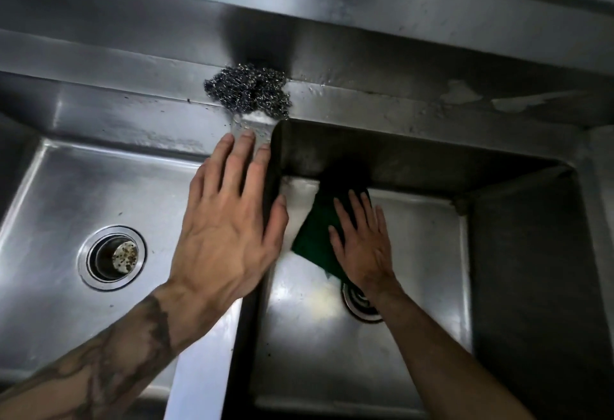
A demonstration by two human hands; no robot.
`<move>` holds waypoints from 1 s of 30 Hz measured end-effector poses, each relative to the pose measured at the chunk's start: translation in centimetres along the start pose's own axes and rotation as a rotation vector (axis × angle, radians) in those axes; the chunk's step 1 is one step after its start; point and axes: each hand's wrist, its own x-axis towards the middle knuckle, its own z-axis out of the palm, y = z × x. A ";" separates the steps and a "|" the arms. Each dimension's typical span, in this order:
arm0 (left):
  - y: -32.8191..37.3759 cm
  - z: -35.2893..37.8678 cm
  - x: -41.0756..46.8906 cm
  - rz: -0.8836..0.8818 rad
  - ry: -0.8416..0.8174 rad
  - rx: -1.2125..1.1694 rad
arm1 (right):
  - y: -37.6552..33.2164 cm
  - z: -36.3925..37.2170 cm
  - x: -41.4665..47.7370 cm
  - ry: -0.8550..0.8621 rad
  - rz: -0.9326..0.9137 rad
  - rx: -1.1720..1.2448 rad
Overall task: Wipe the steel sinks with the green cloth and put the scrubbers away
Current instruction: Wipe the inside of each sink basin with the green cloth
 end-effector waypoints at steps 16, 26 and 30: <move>0.1 0.1 0.0 0.014 0.005 0.021 | 12.8 -1.3 -4.9 0.089 0.426 -0.058; 0.3 0.0 0.1 0.004 0.010 -0.002 | 7.6 0.2 -3.5 0.183 0.442 0.210; 0.3 0.0 0.1 0.003 0.024 -0.014 | 4.9 0.4 -3.0 0.147 0.269 0.327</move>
